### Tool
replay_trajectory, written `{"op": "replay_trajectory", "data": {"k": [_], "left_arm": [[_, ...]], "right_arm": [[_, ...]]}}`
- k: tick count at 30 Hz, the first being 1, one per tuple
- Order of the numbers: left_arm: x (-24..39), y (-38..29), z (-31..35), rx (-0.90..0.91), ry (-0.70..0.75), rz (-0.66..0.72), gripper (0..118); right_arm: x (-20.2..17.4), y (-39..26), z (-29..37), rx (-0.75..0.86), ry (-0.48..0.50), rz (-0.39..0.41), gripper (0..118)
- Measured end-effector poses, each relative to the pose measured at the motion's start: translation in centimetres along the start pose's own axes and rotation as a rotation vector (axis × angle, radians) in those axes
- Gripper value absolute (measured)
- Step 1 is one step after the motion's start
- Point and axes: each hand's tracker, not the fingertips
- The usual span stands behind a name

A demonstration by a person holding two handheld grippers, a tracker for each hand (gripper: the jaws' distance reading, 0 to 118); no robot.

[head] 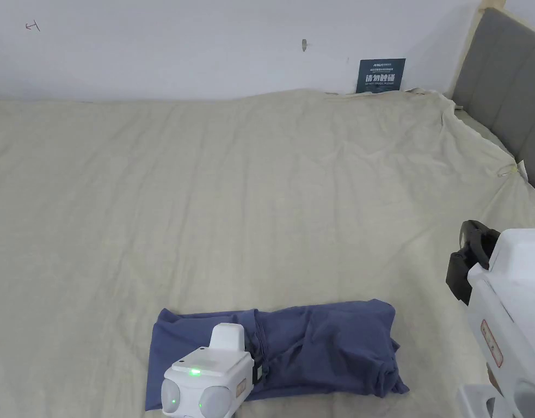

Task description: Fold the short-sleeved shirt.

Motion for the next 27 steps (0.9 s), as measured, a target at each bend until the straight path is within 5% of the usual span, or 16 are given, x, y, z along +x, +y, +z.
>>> {"op": "replay_trajectory", "data": {"k": [13, 16, 19, 21, 27], "left_arm": [[-12.0, 6.4, 9.4, 0.059, -0.206, 0.268, 1], [-15.5, 6.4, 9.9, -0.008, -0.229, 0.358, 22], [-18.0, 5.6, 9.5, -0.075, -0.199, 0.407, 79], [-19.1, 4.7, 8.8, -0.12, -0.179, 0.434, 101], [-20.7, 2.3, 6.5, -0.187, -0.169, 0.439, 99]], "right_arm": [[-2.0, 0.9, -0.2, 0.025, 0.049, 0.002, 0], [-2.2, 0.9, -0.3, 0.027, 0.058, 0.005, 0], [-2.3, 0.9, -0.5, 0.029, 0.064, 0.004, 0], [-2.3, 0.8, -0.6, 0.028, 0.067, 0.001, 0], [-2.8, 0.8, -0.6, 0.016, 0.067, 0.002, 0]]}}
